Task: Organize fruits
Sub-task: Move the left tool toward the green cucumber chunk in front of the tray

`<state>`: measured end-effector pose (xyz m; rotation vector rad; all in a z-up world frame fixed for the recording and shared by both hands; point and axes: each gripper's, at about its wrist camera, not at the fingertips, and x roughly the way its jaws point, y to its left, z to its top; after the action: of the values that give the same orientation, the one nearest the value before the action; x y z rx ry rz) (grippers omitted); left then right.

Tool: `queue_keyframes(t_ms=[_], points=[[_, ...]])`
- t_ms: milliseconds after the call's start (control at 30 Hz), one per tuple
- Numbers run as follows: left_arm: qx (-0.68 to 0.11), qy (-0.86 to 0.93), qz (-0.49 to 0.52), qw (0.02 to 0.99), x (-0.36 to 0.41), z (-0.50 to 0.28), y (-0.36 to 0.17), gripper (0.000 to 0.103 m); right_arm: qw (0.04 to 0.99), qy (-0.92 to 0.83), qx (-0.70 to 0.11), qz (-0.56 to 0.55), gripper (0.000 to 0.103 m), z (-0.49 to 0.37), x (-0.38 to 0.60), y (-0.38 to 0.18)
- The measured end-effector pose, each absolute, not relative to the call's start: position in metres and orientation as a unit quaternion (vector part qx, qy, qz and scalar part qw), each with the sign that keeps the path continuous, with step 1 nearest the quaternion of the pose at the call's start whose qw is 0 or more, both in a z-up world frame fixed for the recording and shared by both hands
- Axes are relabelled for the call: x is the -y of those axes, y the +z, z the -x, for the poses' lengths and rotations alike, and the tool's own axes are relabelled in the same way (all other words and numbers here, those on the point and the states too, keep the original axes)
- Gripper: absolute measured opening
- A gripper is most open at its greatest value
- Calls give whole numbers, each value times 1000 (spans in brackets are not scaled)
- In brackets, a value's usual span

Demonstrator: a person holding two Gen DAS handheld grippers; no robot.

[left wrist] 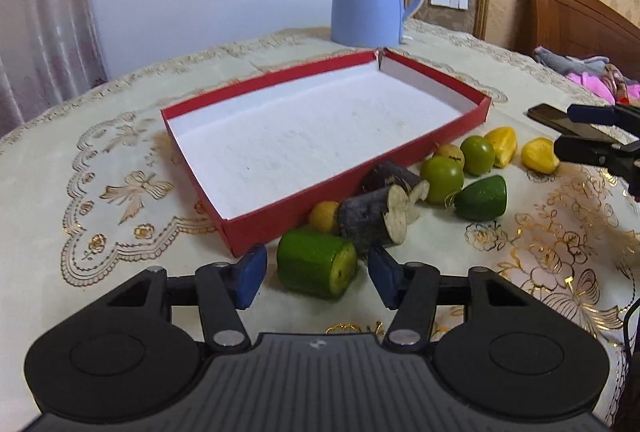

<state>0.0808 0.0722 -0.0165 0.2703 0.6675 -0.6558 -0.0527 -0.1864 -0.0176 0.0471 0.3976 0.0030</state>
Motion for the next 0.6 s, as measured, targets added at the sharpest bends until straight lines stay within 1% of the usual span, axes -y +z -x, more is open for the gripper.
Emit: queue_keyframes(t_ms=[100,167,300,367,400,433,600], points=[[-327,-317,-131,881,-71,-84,-19,56,979,3,-204,-22,103,52,186,-19],[-329,-319,-129,880,-69,-83,-18,50,978,8,-210,-20,103,52,187,-20],[-321,-300,-143,887,-62,-74,-18,50,975,9,-222,-8,103,50,192,-24],[-321,-283,-144,892,-57,-70,-17,50,973,3,-230,-7,101,47,199,-27],[-323,-272,-141,895,-55,-68,-16,50,972,3,-235,-9,94,45,203,-29],[-325,-260,-136,899,-53,-66,-16,50,971,3,-240,-11,91,44,206,-29],[-342,-197,-106,912,-45,-59,-16,50,969,-5,-245,-12,91,42,212,-33]])
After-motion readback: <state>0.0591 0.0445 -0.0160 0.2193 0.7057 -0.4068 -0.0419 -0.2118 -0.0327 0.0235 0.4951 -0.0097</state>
